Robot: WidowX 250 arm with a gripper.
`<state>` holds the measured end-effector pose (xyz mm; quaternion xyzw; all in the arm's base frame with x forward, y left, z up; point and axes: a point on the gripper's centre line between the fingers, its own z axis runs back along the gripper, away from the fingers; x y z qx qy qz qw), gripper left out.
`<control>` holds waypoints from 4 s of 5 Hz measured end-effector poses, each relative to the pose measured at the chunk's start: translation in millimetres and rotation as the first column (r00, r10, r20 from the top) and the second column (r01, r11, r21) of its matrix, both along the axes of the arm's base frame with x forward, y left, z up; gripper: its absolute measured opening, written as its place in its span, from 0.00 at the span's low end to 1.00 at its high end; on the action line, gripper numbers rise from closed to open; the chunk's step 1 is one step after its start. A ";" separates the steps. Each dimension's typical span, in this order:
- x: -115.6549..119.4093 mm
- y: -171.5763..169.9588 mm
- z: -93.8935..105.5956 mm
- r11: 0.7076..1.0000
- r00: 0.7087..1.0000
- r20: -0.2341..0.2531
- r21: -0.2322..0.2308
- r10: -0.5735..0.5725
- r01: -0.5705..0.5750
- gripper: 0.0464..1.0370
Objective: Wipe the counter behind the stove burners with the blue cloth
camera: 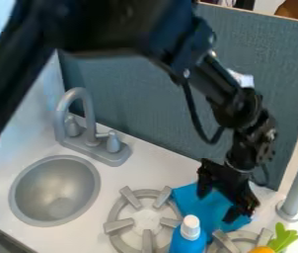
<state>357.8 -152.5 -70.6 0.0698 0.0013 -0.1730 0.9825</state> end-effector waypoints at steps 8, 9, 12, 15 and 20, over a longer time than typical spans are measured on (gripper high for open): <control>33.7 28.0 -33.3 0.996 0.997 -0.050 -0.065 0.055 -0.058 0.97; 36.8 38.5 -33.4 0.994 0.995 -0.051 -0.067 0.085 -0.088 0.97; 44.4 98.0 -39.4 0.969 0.968 -0.086 -0.055 0.234 -0.239 0.97; 55.1 164.4 -43.8 0.919 0.916 -0.127 -0.062 0.379 -0.389 0.97; 83.4 36.9 -42.7 0.985 0.987 -0.089 -0.100 0.134 -0.143 0.97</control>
